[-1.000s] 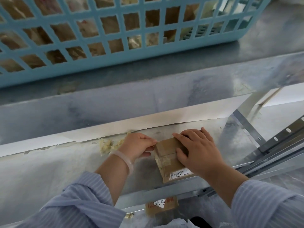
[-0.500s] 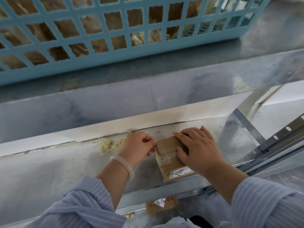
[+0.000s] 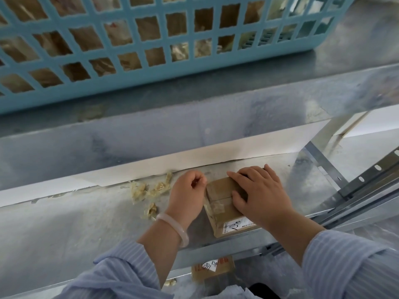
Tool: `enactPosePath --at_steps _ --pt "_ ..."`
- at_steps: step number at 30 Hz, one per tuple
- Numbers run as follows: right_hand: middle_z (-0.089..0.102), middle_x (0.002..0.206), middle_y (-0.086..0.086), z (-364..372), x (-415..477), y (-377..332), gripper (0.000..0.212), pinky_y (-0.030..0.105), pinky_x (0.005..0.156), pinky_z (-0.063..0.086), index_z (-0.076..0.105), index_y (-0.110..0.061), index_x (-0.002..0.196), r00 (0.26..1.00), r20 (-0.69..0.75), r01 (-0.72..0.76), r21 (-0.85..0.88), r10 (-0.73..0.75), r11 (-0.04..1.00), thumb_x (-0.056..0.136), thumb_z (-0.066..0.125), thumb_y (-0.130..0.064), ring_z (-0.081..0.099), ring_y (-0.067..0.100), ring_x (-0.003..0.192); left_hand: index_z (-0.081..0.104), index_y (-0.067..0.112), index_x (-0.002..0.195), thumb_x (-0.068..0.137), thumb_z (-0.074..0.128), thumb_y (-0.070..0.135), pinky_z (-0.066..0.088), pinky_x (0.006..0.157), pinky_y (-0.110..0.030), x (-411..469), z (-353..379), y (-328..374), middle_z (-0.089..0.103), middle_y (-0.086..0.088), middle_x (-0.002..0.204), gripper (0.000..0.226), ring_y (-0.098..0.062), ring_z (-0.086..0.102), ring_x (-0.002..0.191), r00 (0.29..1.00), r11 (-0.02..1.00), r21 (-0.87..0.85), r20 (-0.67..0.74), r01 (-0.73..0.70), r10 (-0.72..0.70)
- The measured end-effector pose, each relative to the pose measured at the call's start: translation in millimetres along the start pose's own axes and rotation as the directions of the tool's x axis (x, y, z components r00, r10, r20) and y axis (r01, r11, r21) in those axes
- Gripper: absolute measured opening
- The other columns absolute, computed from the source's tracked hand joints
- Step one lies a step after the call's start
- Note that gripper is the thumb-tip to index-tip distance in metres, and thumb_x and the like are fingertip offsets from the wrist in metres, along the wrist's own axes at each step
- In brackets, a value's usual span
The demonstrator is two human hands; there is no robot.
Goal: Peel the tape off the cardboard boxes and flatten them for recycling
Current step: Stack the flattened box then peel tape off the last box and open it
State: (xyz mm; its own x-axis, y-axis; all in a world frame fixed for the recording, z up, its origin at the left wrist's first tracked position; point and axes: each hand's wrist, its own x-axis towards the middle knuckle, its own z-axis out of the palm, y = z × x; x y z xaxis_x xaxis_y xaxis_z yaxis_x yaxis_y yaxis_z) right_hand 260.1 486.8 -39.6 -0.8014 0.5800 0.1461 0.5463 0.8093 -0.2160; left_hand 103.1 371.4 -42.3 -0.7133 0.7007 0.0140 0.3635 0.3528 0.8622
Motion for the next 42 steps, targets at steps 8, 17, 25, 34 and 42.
enactPosePath --at_steps 8,17,25,34,42 --pt "0.057 0.12 -0.015 -2 -1 -1 0.053 0.042 0.12 0.016 0.054 -0.037 0.134 1.0 0.019 0.012 0.007 -0.012 1.0 0.085 0.039 -0.052 0.046 0.011 0.122 0.067 0.021 0.072 0.089 0.064 0.022 0.051 0.065 -0.026 -4 -5 -3 0.068 0.008 0.066 0.017 -0.005 0.063 0.065 0.985 0.969 -0.179 0.059 0.171 -0.163" --pt "0.058 0.121 -0.015 -1 0 0 0.053 0.042 0.12 0.016 0.053 -0.037 0.133 1.0 0.016 0.01 -0.004 -0.01 1.0 0.085 0.036 -0.053 0.047 0.011 0.122 0.056 0.03 0.08 0.085 0.068 0.022 0.044 0.053 -0.013 -4 -5 -6 0.065 0.007 0.062 0.016 -0.005 0.063 0.059 0.998 0.997 -0.017 -0.002 0.069 -0.069" --pt "0.058 0.121 -0.015 -2 -1 -1 0.054 0.041 0.12 0.015 0.054 -0.037 0.134 1.0 0.013 0.013 -0.004 -0.013 1.0 0.085 0.037 -0.052 0.047 0.011 0.122 0.056 0.036 0.086 0.083 0.072 0.028 0.039 0.063 -0.009 0 -11 -5 0.06 0.016 0.088 0.019 0.003 0.058 0.074 0.996 0.994 0.079 -0.048 -0.077 0.081" --pt "0.06 0.116 -0.014 2 1 0 0.052 0.043 0.118 0.021 0.057 -0.036 0.13 1.0 -0.023 0.009 -0.003 -0.009 1.0 0.084 0.039 -0.051 0.051 0.012 0.118 0.064 0.028 0.065 0.088 0.067 0.026 0.04 0.054 -0.006 5 -11 0 0.061 0.014 0.058 0.024 0.005 0.056 0.058 1.0 0.997 0.078 -0.026 0.02 -0.018" --pt "0.059 0.116 -0.015 3 0 0 0.052 0.042 0.119 0.017 0.056 -0.036 0.131 1.0 -0.028 0.003 0.006 -0.003 1.0 0.083 0.041 -0.051 0.049 0.012 0.119 0.065 0.036 0.069 0.086 0.069 0.019 0.041 0.06 -0.005 -12 -10 -3 0.065 0.024 0.07 0.024 0.007 0.056 0.064 0.996 0.993 -0.083 0.016 -0.083 0.084"
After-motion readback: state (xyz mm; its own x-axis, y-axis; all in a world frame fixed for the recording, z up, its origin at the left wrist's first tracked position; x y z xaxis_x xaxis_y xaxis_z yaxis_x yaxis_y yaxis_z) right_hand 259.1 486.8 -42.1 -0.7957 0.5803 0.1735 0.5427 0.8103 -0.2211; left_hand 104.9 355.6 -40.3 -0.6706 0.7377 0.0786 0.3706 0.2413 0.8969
